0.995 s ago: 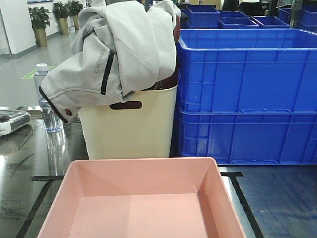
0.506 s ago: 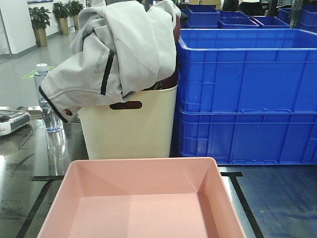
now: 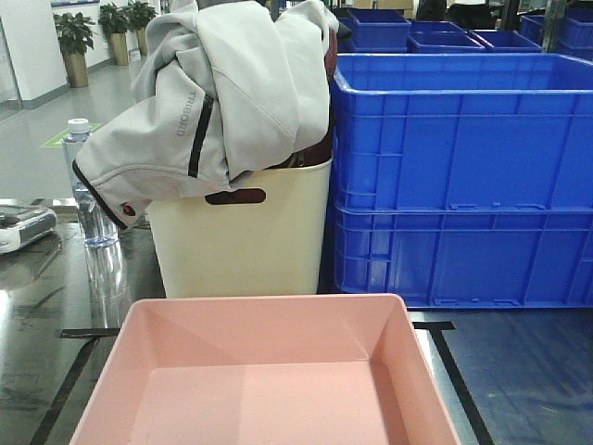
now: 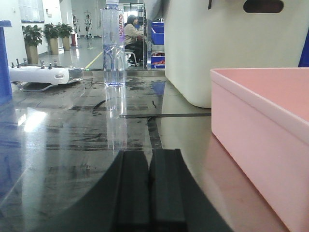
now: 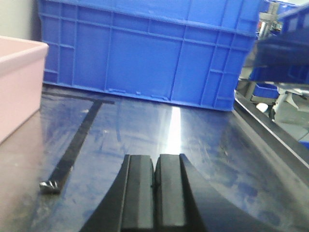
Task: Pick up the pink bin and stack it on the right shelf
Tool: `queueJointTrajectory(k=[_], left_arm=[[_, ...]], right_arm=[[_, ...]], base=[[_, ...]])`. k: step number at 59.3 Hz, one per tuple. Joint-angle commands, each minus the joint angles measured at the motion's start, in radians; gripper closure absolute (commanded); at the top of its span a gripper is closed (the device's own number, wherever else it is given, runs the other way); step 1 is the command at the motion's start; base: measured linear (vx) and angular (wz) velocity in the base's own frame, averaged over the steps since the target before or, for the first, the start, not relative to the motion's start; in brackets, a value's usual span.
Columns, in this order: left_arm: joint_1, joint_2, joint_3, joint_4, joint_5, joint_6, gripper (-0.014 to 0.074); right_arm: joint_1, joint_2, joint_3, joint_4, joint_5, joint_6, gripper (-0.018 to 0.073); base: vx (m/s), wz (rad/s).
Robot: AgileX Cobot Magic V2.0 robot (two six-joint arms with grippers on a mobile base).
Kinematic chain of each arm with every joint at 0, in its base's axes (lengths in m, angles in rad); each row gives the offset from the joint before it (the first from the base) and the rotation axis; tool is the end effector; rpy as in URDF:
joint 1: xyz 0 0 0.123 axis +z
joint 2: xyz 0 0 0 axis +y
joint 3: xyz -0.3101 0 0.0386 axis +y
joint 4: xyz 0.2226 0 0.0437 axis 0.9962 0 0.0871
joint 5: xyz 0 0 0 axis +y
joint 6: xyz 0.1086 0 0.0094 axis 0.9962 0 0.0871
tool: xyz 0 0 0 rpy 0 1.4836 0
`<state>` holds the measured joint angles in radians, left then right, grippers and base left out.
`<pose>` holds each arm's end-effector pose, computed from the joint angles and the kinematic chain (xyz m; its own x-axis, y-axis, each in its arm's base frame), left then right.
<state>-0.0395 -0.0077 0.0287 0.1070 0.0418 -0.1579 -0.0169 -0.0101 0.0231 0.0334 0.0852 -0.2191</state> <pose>0.0221 -0.0004 0.2008 0.0228 -0.0519 -0.9984 0.0362 0.9980 -0.0511 0.0217 -0.0001 0.1980 -0.0134 -0.1846 -0.9827 0.0118 0.9827 -0.1847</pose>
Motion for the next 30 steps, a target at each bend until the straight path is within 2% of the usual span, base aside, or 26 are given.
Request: queueJointTrajectory(k=[1,5,9,16,23,30], left_arm=[[0.0,-0.02,0.013,0.001,-0.086,-0.005,0.0602],[0.0,-0.02,0.013,0.001,-0.086,-0.005,0.0602],[0.0,-0.02,0.013,0.001,-0.086,-0.005,0.0602],[0.0,-0.02,0.013,0.001,-0.086,-0.005,0.0602],[0.0,-0.02,0.013,0.001,-0.086,-0.005,0.0602],[0.0,-0.02,0.013,0.001,-0.086,-0.005,0.0602]], right_arm=[[-0.007,-0.005,0.0,0.004,-0.146,0.004,0.0568],[-0.007,-0.015,0.01,-0.018,-0.166,0.064,0.0568],[-0.009,-0.015,0.009,-0.099,-0.174,0.146,0.0568],[-0.018,-0.015,0.009,-0.166,-0.174,0.263,0.0568],[-0.009,-0.015,0.009,-0.155,-0.174,0.257,0.0568],[0.032,-0.015,0.009,-0.156,-0.173,0.255,0.0568]], base=[[0.0,0.0],[0.0,0.0],[0.0,0.0],[0.0,0.0],[0.0,0.0],[0.0,0.0]])
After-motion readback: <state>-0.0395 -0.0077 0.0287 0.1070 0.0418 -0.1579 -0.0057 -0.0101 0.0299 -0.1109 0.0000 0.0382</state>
